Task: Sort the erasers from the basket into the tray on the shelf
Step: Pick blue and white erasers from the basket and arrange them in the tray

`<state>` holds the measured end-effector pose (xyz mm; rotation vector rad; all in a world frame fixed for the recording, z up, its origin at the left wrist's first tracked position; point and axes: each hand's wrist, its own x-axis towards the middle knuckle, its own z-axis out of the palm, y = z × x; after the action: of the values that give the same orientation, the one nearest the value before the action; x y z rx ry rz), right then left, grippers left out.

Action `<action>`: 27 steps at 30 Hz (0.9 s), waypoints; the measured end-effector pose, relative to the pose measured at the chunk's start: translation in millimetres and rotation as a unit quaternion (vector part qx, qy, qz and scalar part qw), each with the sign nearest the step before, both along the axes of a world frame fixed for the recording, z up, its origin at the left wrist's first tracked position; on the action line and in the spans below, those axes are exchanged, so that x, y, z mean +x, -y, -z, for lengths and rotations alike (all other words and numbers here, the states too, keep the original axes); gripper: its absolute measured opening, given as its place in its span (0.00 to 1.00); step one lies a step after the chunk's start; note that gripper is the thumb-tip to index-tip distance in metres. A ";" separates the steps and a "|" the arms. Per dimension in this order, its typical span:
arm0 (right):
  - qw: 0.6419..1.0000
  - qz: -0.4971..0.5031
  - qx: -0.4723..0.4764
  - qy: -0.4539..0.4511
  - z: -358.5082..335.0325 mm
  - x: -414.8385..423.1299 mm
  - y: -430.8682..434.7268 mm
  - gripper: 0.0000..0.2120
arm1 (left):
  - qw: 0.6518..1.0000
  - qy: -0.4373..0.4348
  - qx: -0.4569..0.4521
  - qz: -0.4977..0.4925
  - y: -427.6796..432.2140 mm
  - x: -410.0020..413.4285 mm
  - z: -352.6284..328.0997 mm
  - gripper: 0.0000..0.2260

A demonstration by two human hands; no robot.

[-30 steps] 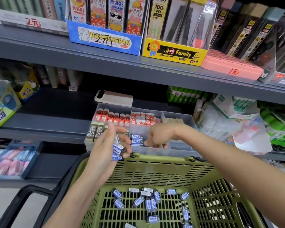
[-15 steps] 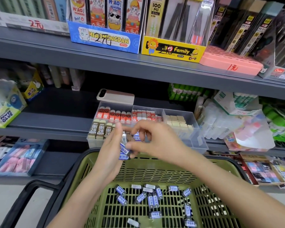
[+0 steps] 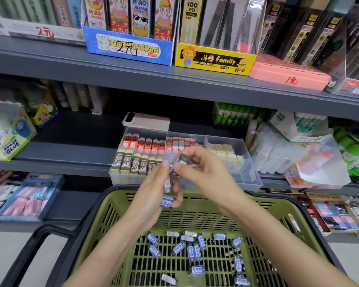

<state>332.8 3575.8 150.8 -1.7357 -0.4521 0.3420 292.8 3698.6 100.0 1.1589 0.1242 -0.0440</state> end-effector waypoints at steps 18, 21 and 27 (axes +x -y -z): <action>0.847 -0.160 -0.504 0.058 5.4 86.4 -10.2 0.04 | 0.993 0.003 -0.116 -0.024 -13.5 2.1 -6.8 0.12; 0.831 -0.168 -0.527 0.061 5.5 85.7 -13.5 0.06 | 0.993 -0.002 -0.116 -0.032 -20.3 2.8 -9.5 0.11; 0.790 -0.134 -0.573 0.174 15.8 78.9 -15.7 0.08 | 0.994 0.032 -0.106 -0.021 -28.1 2.5 -13.7 0.06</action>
<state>411.7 3591.5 135.0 -2.9688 -0.8717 0.5690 295.3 3726.7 113.7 0.9445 0.0852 0.0161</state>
